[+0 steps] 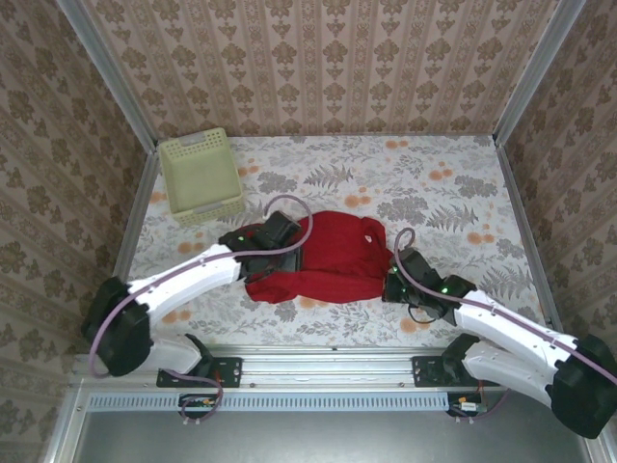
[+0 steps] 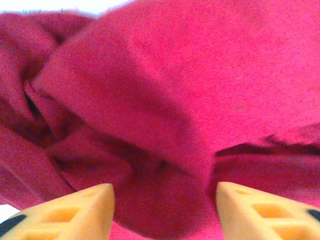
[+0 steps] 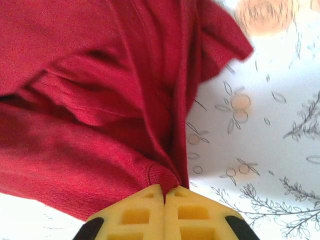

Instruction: Fold the inside-out t-shirt

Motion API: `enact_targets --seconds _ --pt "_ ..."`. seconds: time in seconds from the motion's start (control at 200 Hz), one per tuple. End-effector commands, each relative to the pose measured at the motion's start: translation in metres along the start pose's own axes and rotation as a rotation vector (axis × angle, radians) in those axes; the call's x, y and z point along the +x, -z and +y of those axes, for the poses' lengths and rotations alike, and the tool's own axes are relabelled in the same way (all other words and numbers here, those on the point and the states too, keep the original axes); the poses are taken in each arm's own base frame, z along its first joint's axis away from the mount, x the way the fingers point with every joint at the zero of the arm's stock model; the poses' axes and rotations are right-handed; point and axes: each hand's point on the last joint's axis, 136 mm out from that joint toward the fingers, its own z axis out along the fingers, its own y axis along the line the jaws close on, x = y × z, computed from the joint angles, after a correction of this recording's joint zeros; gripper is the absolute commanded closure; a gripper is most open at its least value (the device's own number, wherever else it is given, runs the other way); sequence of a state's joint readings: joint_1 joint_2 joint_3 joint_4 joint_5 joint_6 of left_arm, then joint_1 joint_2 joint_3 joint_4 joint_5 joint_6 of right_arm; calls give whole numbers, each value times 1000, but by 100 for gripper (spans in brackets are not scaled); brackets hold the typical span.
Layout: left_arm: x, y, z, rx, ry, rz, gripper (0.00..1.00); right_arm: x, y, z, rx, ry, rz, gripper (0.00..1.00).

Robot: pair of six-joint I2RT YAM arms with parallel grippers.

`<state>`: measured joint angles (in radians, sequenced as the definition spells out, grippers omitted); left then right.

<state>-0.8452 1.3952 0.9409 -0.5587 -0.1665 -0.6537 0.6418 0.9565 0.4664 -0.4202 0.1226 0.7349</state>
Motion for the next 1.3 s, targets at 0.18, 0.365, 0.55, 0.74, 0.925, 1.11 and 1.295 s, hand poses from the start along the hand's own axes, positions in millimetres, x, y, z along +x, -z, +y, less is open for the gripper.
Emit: enact_targets --seconds 0.18,0.365,0.55,0.74,0.925,1.11,1.295 --pt "69 -14 12 -52 -46 76 87 42 -20 -26 60 -92 105 98" --pt "110 -13 21 16 19 33 98 28 -13 -26 100 -43 84 96" --pt "132 -18 34 15 58 72 97 12 -2 -25 146 0 56 80" --pt "86 20 29 21 -8 -94 47 -19 31 -24 219 51 -38 45" --pt "46 40 -1 73 -147 -184 45 -37 41 25 114 136 -86 41" --pt "39 12 -29 -11 -343 -87 35 -39 26 39 95 105 -87 39" --pt "46 -27 -24 -138 -440 10 35 -46 44 16 163 78 -154 32"
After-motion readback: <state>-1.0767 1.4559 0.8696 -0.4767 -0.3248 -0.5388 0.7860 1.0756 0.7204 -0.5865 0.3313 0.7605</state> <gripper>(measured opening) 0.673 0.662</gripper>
